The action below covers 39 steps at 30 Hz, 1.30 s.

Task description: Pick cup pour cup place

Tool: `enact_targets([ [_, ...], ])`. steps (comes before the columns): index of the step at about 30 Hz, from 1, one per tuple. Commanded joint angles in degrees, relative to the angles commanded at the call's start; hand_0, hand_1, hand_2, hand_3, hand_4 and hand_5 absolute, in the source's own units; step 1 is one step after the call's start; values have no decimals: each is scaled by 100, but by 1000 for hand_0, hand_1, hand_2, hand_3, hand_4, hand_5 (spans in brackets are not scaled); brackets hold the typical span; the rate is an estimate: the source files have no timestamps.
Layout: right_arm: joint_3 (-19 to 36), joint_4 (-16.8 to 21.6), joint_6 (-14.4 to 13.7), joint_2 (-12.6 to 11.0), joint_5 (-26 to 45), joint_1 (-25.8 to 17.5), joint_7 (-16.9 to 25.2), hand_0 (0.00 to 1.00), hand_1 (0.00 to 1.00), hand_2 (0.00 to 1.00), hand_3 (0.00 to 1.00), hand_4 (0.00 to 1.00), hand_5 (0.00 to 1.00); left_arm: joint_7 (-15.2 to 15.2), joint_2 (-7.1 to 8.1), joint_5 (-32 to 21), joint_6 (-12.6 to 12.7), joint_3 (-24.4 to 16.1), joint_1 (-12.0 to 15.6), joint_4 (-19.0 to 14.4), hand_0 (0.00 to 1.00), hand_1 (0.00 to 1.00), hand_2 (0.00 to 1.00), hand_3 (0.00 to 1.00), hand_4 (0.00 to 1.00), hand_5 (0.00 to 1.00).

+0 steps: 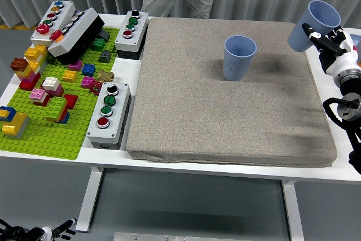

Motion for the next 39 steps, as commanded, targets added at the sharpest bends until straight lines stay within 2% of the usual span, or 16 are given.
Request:
enact_targets([
  [6,54,31,-42,30,-146,-125,13,709,542,470,485,501,2,-6,-4,-2,-1,12,13,0,851,861,889,786,596,998],
  [21,-659,-31,-411,145,-832,-399,190,714,542,472,487,501,2,-2,-14,32,-12,-10,-31,0,850,861,889,786,596,998],
  [31,-821,-139,-445,193,-938,-487,355,717,546,472,489,498,2,6,-16,58,-20,-36,-5,0,851,860,888,786,595,998],
  [39,-852,-160,-354,204,-991,-594,439,715,545,474,489,498,2,6,-15,43,-22,-11,29,0,851,860,887,785,595,998],
])
